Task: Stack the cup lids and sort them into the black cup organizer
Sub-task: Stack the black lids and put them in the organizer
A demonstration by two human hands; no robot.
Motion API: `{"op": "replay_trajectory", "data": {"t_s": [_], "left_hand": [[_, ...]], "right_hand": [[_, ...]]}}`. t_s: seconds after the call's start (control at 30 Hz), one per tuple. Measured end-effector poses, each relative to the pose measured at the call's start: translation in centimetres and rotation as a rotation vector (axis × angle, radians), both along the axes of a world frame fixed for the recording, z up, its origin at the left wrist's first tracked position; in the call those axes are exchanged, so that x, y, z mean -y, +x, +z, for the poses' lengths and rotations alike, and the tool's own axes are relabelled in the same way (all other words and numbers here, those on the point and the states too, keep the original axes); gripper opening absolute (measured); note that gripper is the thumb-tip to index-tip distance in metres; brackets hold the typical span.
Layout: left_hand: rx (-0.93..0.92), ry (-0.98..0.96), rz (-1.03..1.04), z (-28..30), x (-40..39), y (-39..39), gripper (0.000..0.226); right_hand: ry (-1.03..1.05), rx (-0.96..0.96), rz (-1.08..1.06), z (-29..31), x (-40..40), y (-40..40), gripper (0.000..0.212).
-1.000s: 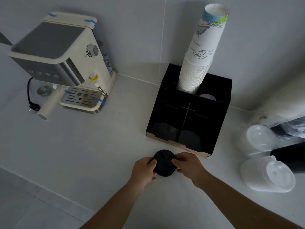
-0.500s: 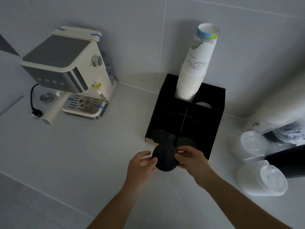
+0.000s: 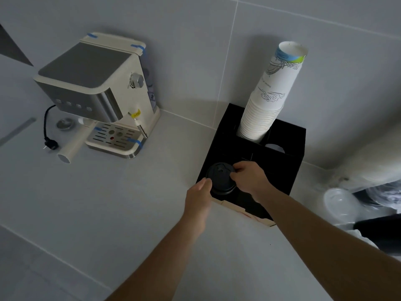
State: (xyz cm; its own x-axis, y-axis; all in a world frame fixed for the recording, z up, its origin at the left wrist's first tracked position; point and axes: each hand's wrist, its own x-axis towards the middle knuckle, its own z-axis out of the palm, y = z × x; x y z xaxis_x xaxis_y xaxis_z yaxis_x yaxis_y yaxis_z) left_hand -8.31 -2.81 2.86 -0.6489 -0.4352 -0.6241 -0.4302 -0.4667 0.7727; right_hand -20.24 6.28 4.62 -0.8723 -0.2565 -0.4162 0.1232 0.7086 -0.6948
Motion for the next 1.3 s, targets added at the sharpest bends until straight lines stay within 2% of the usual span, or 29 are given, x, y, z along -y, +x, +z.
{"op": "replay_trajectory", "data": {"t_s": [0.07,0.17,0.2,0.33,0.53,0.83,1.3], "left_hand": [[0.031,0.079,0.005,0.2,0.3,-1.0,0.06],[0.075,0.134,-0.005,0.9,0.6,-2.0,0.08],[0.084,0.143,-0.009,1.2,0.7,-2.3,0.081],[0.067,0.201,-0.054,1.6,1.5,-3.4,0.069],[0.145,0.174,-0.129,1.8,2.4,-5.3,0.072],[0.256,0.165,-0.186,2.3,2.2,-7.1,0.08],[0.248,0.157,-0.138,3.0,2.2,-6.5,0.075]], "right_hand": [[-0.006,0.086,-0.039,0.2,0.9,-0.8,0.023],[-0.039,0.275,-0.101,0.2,2.2,-2.0,0.033],[-0.067,0.329,-0.153,0.0,2.8,-2.4,0.039],[-0.056,0.573,-0.065,-1.0,3.7,-3.7,0.075],[-0.136,0.701,-0.12,-0.7,3.9,-4.1,0.071],[-0.145,0.727,-0.202,-1.5,4.3,-3.6,0.075],[-0.199,0.692,-0.196,-0.6,3.9,-3.1,0.073]]}}
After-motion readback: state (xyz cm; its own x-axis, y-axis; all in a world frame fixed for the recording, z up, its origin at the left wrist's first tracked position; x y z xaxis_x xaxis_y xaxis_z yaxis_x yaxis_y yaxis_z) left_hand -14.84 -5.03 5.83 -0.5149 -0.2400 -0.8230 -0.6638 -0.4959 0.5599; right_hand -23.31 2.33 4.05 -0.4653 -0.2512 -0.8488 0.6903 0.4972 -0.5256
